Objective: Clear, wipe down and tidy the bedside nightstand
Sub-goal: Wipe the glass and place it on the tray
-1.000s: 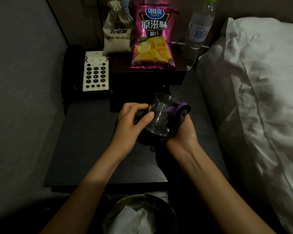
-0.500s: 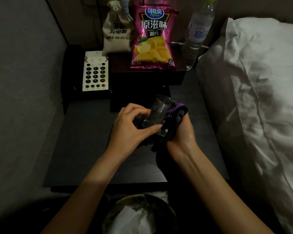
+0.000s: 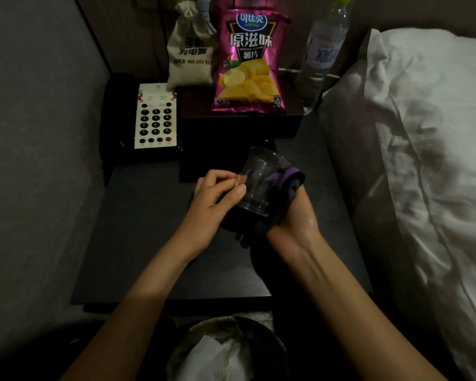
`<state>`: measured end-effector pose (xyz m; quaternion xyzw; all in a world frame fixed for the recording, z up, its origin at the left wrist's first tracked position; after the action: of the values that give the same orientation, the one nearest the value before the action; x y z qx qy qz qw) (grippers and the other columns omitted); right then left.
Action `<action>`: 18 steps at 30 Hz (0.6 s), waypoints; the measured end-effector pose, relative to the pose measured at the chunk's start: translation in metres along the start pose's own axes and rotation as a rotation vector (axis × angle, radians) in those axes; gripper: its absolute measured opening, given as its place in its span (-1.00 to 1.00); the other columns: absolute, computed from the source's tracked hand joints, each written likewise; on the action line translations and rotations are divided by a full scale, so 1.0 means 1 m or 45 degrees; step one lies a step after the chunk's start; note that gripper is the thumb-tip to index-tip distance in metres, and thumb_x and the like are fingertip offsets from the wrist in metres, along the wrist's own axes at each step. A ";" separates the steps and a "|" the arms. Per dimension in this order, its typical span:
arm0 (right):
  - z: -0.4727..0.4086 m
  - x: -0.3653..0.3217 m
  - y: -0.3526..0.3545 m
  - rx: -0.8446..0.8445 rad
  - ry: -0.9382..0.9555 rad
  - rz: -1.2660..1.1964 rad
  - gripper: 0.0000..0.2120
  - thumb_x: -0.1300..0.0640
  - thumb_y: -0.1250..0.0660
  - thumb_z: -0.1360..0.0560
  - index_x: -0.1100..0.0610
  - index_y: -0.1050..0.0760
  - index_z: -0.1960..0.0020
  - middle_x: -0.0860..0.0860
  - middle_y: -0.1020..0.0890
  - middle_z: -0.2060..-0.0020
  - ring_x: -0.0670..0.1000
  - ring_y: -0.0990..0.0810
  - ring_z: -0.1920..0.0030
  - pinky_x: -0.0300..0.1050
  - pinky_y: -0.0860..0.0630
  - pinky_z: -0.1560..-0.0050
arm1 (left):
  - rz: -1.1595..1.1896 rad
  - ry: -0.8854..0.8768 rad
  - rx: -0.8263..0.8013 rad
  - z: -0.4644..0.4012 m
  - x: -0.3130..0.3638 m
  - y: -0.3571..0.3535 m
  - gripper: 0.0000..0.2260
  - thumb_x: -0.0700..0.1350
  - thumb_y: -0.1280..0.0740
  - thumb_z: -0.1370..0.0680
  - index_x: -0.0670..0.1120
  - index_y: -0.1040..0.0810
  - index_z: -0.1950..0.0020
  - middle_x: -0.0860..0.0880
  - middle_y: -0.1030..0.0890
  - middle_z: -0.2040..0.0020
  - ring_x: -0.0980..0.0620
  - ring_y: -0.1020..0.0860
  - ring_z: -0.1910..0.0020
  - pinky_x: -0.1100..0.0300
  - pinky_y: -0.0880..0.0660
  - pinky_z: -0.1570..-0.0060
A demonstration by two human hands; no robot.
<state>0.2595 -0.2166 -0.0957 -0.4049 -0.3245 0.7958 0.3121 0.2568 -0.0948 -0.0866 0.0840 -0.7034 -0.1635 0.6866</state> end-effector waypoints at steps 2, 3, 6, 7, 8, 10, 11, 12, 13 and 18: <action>0.002 0.002 -0.001 -0.006 -0.029 -0.010 -0.36 -0.22 -0.04 -0.63 0.31 -0.45 -0.36 0.23 -0.53 -0.31 0.24 -0.44 -0.40 0.18 -0.23 -0.49 | 0.014 -0.007 0.089 0.000 -0.002 0.005 -0.68 0.04 -0.31 -0.55 0.04 -0.49 -0.30 0.04 -0.47 -0.19 0.07 -0.40 -0.26 0.21 -0.33 -0.25; 0.002 0.002 -0.001 0.001 -0.036 -0.011 -0.35 -0.23 -0.03 -0.63 0.29 -0.44 -0.38 0.25 -0.53 -0.31 0.24 -0.45 -0.38 0.18 -0.24 -0.49 | 0.025 -0.016 0.127 0.000 -0.002 0.008 -0.67 -0.02 -0.34 -0.54 0.04 -0.47 -0.30 0.04 -0.49 -0.19 0.07 -0.43 -0.24 0.22 -0.37 -0.17; 0.003 0.003 0.003 0.050 -0.022 0.081 -0.34 -0.24 0.01 -0.64 0.27 -0.44 -0.40 0.27 -0.54 -0.31 0.25 -0.48 -0.36 0.19 -0.28 -0.47 | 0.043 -0.073 0.162 0.001 0.004 0.010 -0.70 0.00 -0.39 -0.48 0.11 -0.53 -0.20 0.10 -0.60 -0.10 0.14 -0.53 -0.13 0.25 -0.42 0.01; 0.003 0.003 0.004 0.068 -0.005 0.145 -0.34 -0.25 0.02 -0.64 0.26 -0.45 -0.39 0.27 -0.56 -0.29 0.24 -0.51 -0.34 0.18 -0.32 -0.45 | 0.052 -0.074 0.170 0.002 0.005 0.009 -0.70 0.06 -0.40 -0.44 0.15 -0.55 -0.16 0.11 -0.62 -0.06 0.17 -0.56 -0.08 0.26 -0.45 0.05; 0.003 0.003 0.005 0.090 0.015 0.219 -0.34 -0.25 0.02 -0.64 0.25 -0.47 -0.37 0.26 -0.59 -0.25 0.22 -0.54 -0.30 0.17 -0.37 -0.41 | 0.060 -0.064 0.181 0.002 0.006 0.008 -0.68 0.12 -0.41 -0.39 0.17 -0.56 -0.14 0.11 -0.64 -0.04 0.19 -0.58 -0.04 0.28 -0.48 0.06; 0.004 0.004 0.005 0.119 0.058 0.367 -0.36 -0.24 0.00 -0.63 0.24 -0.51 -0.33 0.24 -0.64 -0.17 0.20 -0.61 -0.22 0.16 -0.47 -0.32 | 0.067 -0.027 0.197 0.003 0.004 0.006 -0.59 0.15 -0.45 -0.32 0.14 -0.57 -0.14 0.11 -0.66 0.00 0.19 -0.60 0.02 0.32 -0.51 0.07; 0.004 0.004 0.004 0.129 0.086 0.433 -0.39 -0.23 -0.02 -0.63 0.23 -0.51 -0.33 0.24 -0.65 -0.16 0.20 -0.63 -0.20 0.17 -0.50 -0.29 | 0.067 -0.010 0.200 0.002 0.003 0.006 -0.55 0.11 -0.48 -0.30 0.09 -0.58 -0.16 0.10 -0.67 0.02 0.17 -0.61 0.03 0.33 -0.52 0.07; 0.003 0.004 0.004 0.142 0.116 0.487 -0.42 -0.21 -0.04 -0.63 0.21 -0.50 -0.34 0.23 -0.65 -0.16 0.20 -0.63 -0.19 0.18 -0.51 -0.28 | 0.073 0.003 0.201 0.002 0.002 0.007 -0.52 0.08 -0.49 -0.28 0.03 -0.58 -0.18 0.08 -0.67 0.02 0.14 -0.62 0.03 0.33 -0.52 0.08; 0.003 0.004 0.003 0.150 0.136 0.523 -0.45 -0.20 -0.06 -0.63 0.19 -0.49 -0.35 0.22 -0.65 -0.16 0.19 -0.63 -0.19 0.19 -0.51 -0.28 | 0.094 0.013 0.204 0.001 0.001 0.009 -0.50 0.04 -0.51 -0.28 -0.02 -0.58 -0.19 0.05 -0.67 0.01 0.12 -0.63 0.03 0.33 -0.53 0.08; 0.002 0.004 0.003 0.103 0.084 0.495 -0.45 -0.23 -0.04 -0.63 0.13 -0.55 -0.28 0.18 -0.68 -0.11 0.14 -0.67 -0.13 0.11 -0.56 -0.22 | 0.230 0.046 0.151 0.000 0.000 0.015 -0.47 -0.22 -0.54 -0.31 -0.11 -0.53 -0.27 -0.02 -0.66 -0.06 0.07 -0.63 -0.04 0.29 -0.55 -0.01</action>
<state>0.2545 -0.2161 -0.0992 -0.4727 -0.1976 0.8399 0.1792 0.2586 -0.0813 -0.0813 0.0636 -0.7041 -0.0575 0.7049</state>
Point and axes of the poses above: each hand's wrist, its own z-axis away from the middle knuckle, its own y-axis out of the back of the hand, x = y × z, the point moved 5 cm from there along -z, towards the middle knuckle
